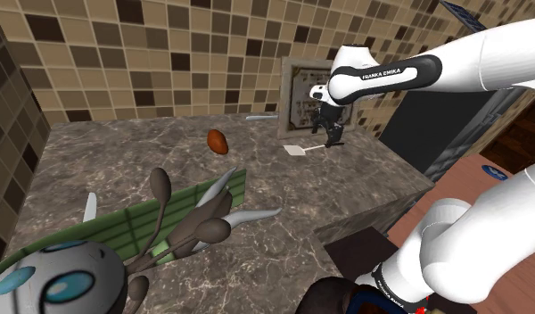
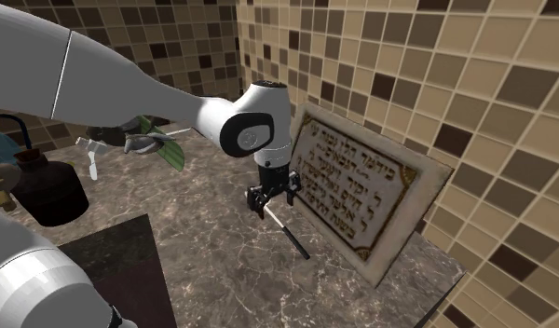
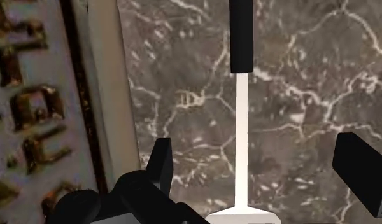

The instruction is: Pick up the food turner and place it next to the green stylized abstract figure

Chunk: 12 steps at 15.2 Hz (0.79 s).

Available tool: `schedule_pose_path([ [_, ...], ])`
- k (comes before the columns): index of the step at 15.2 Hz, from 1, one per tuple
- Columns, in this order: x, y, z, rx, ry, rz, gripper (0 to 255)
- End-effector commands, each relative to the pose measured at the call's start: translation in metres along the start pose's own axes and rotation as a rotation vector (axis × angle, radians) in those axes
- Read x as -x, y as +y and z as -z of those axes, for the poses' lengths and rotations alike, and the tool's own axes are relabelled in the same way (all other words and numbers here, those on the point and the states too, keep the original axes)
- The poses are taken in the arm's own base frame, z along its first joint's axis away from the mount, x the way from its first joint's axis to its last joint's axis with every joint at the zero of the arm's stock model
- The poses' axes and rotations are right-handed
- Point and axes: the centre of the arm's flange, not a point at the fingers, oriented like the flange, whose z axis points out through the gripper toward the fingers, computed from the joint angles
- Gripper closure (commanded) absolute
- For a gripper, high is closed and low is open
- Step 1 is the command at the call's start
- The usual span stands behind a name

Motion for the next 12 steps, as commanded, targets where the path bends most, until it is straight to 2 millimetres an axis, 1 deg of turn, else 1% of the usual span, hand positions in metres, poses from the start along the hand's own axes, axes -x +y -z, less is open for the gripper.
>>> schedule_pose_path([
  [1, 0.0, 0.0, -0.011, 0.001, 0.0, 0.002, 0],
  [3, 0.0, 0.0, -0.025, 0.001, 0.0, 0.002, 0],
  [11, 0.0, 0.0, -0.025, 0.001, 0.0, 0.002, 0],
  [12, 0.0, 0.0, -0.025, 0.001, 0.0, 0.002, 255],
])
